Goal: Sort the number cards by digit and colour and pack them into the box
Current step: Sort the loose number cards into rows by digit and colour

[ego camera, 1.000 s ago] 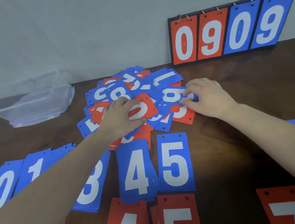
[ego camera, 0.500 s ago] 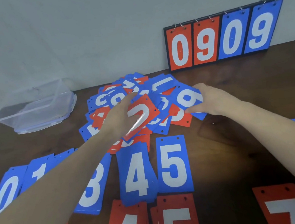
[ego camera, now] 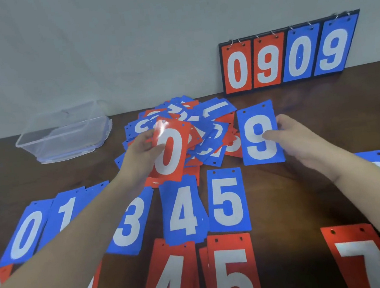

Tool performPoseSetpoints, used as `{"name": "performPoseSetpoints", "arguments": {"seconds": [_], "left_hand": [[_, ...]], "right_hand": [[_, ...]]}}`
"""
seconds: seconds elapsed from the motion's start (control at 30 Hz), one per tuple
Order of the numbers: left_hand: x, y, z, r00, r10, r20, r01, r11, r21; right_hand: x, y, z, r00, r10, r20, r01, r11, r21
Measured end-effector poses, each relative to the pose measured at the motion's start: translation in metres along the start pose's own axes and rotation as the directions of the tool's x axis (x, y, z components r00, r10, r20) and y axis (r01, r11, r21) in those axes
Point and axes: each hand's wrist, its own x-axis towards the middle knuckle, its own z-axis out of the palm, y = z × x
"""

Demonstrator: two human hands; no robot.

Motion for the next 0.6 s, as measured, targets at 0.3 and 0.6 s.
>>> {"name": "performPoseSetpoints", "arguments": {"seconds": [0.3, 0.6], "left_hand": [[-0.046, -0.030, -0.058, 0.984, -0.112, -0.136, 0.104, 0.992, -0.065], [-0.103, -0.067, -0.165, 0.932, -0.116, -0.344, 0.122, 0.993, -0.004]], "right_hand": [[-0.014, -0.020, 0.092, 0.950, -0.007, 0.312, -0.006, 0.999, 0.040], [-0.042, -0.044, 0.209, 0.890, -0.022, 0.456, 0.066, 0.995, -0.080]]}}
